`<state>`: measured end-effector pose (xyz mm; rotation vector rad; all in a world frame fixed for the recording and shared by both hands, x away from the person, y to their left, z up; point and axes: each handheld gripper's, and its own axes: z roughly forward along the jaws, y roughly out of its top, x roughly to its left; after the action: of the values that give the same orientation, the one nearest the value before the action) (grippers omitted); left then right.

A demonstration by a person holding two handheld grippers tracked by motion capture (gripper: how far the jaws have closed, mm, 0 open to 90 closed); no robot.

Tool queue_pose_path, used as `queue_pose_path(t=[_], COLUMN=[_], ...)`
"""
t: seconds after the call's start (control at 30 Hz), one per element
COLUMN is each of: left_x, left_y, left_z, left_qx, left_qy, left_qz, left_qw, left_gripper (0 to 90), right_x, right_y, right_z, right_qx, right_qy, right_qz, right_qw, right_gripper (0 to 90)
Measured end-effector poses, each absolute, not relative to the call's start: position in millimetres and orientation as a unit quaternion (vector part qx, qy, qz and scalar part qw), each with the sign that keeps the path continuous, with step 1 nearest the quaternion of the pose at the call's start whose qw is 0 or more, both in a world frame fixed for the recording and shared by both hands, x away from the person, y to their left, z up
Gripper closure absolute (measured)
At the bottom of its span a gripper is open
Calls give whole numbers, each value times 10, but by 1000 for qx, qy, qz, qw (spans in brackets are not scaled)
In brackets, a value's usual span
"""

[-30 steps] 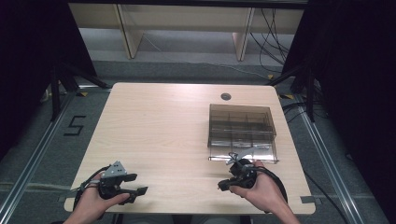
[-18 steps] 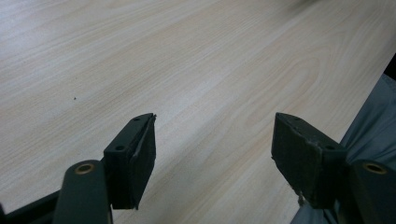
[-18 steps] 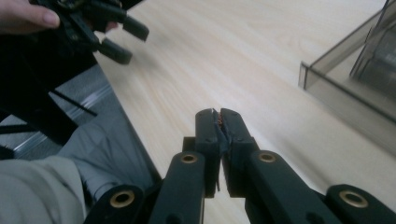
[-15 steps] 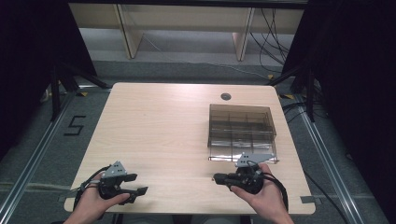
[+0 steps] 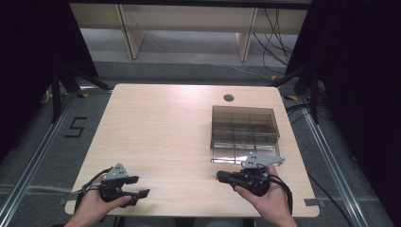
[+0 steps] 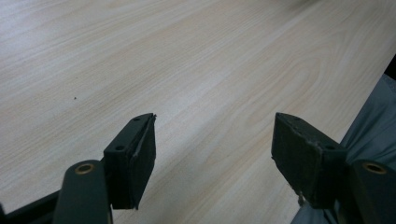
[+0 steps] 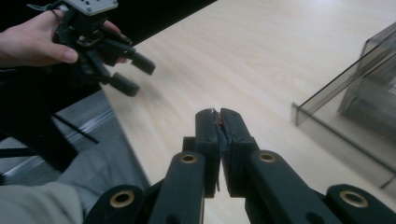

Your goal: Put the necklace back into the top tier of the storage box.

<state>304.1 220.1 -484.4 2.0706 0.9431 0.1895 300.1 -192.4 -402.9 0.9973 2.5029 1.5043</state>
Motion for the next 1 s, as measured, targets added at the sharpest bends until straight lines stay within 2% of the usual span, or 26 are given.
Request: queue_pose_path(t=[0.03, 0.07, 0.17, 0.23, 0.27, 0.33, 0.5, 0.6, 1.0], left_x=[3041, 3042, 3038, 3041, 3045, 3044, 3044, 3044, 3043], left_y=[2201, 2206, 2205, 2206, 2209, 2209, 2210, 2209, 2209], left_z=[-4844, -4842, -4844, -4843, -4844, -4844, -4843, -4843, -4842], left_qx=[824, 826, 823, 824, 826, 825, 825, 825, 825], left_qy=[376, 374, 381, 376, 374, 374, 374, 374, 375], left_qz=[75, 76, 76, 77, 79, 79, 80, 79, 80], left_qw=[417, 414, 414, 416, 415, 416, 416, 416, 416], left_gripper=[306, 306, 306, 305, 306, 306, 306, 306, 306], right_x=[3008, 3005, 3015, 3007, 3019, 3000, 2980, 3000, 2960], right_y=[-1933, -1929, -1949, -1940, -1960, -1955, -1979, -2016, -2062], right_z=[-4030, -4030, -4011, -4011, -4000, -3990, -3940, -3908, -3827], right_qx=[317, 322, 314, 320, 311, 320, 328, 316, 337], right_qy=[808, 803, 805, 796, 800, 792, 781, 776, 769], right_qz=[494, 500, 500, 512, 509, 517, 527, 539, 534], right_qw=[45, 33, 50, 40, 59, 50, 60, 87, 98], right_gripper=[871, 871, 871, 871, 871, 871, 872, 871, 871])
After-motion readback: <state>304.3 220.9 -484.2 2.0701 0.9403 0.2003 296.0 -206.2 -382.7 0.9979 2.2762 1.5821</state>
